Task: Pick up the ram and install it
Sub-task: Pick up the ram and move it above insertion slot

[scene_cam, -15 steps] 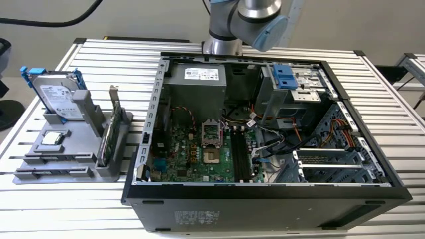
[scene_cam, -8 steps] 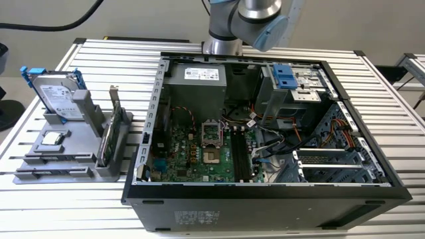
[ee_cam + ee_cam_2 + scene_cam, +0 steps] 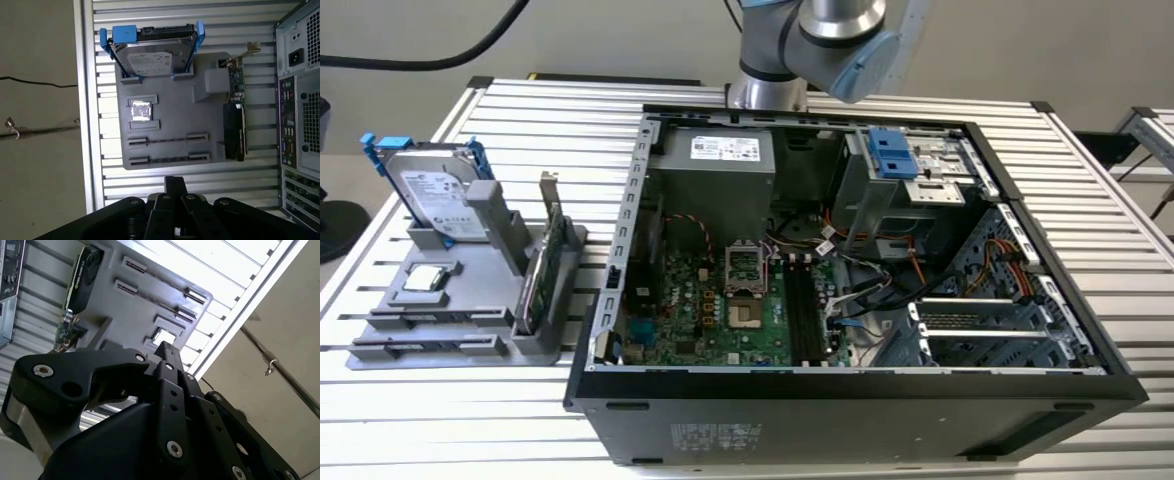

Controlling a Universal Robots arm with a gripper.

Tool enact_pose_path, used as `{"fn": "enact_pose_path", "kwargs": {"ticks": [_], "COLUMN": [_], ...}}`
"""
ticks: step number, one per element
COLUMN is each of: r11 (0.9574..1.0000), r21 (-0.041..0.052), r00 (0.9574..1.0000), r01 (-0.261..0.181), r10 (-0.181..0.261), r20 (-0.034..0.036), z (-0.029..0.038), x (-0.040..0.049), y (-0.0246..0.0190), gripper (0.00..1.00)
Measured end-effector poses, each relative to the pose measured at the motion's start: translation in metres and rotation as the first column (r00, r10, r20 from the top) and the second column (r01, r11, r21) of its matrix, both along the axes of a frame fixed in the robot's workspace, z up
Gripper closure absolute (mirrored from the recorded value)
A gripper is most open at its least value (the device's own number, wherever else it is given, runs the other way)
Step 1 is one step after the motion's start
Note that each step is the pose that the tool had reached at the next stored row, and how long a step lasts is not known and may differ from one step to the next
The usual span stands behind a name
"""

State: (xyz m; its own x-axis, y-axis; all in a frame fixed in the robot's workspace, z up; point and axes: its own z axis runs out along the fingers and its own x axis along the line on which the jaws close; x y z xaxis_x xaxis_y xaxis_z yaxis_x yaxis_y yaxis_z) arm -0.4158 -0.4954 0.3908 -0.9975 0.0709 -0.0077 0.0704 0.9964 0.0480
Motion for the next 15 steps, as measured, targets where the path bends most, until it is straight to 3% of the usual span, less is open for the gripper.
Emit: {"fn": "enact_pose_path", "kwargs": {"ticks": [15], "r11": [1.0000], "r21": [0.0000], "r00": [1.0000], "r01": [0.000], "r10": [0.000], "r20": [-0.0008], "z": [-0.0010], "x": [0.0000], "y": [-0.0104], "gripper": [1.00]}}
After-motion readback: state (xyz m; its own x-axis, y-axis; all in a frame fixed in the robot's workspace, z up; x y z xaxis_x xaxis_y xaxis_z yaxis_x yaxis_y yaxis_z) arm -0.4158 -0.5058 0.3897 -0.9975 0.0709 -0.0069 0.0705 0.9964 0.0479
